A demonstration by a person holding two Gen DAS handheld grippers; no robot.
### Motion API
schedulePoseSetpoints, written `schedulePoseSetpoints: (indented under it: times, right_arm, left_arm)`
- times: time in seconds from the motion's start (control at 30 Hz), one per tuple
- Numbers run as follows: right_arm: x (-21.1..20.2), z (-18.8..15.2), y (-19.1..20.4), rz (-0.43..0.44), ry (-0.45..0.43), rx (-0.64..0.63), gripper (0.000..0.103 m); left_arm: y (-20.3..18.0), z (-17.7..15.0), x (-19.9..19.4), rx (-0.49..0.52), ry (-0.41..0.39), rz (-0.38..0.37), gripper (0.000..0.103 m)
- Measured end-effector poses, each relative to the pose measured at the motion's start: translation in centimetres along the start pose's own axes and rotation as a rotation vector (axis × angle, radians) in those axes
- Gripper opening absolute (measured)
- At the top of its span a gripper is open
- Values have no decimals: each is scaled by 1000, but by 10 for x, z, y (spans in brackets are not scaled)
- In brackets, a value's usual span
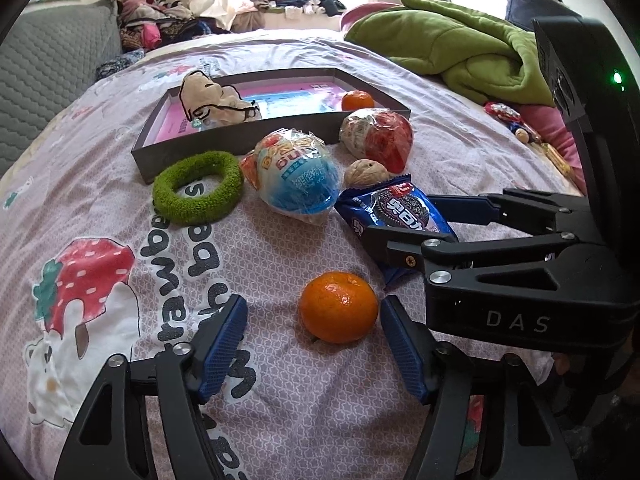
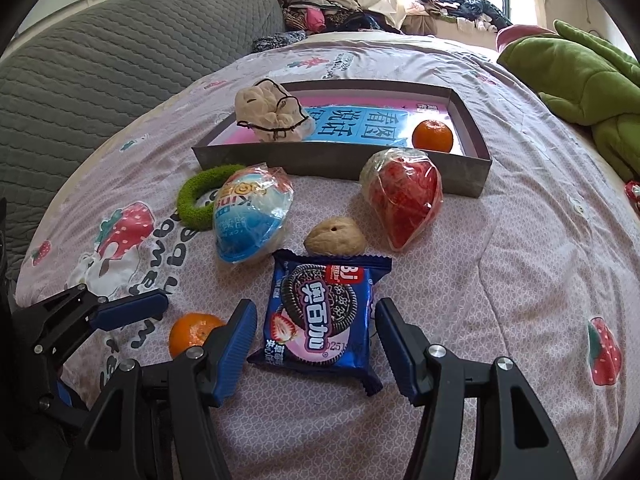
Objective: Organize objects
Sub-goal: 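Grasp the blue cookie pack with the right tool while the left tool grasps an orange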
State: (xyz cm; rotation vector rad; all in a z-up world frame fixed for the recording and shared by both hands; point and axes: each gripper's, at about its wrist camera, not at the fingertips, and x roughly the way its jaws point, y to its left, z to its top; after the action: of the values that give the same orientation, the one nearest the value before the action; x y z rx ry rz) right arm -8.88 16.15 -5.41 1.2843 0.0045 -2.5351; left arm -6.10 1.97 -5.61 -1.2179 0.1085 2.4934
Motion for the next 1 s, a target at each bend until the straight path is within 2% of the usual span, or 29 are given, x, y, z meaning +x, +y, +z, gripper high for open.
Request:
schedulePoseSetpoints:
  times: [0.1, 0.27, 0.43, 0.67, 1.0]
  right_arm:
    - [3, 0, -1, -7, 9, 2, 61]
    - [7, 1, -2, -1, 19, 5, 58]
    - [7, -1, 0, -2, 11, -20, 54]
    - [2, -3, -5, 14, 2, -15, 53]
    - [-9, -6, -14, 23, -17, -3, 52]
  left_arm:
    - [1, 0, 1, -16, 1, -23, 59]
    - [-5, 1, 3, 2, -1, -48, 41]
    - [-12, 2, 5, 34, -11, -26, 40]
    - [-5, 1, 4, 14, -14, -53, 40]
    - [8, 1, -6, -15, -35, -25, 39]
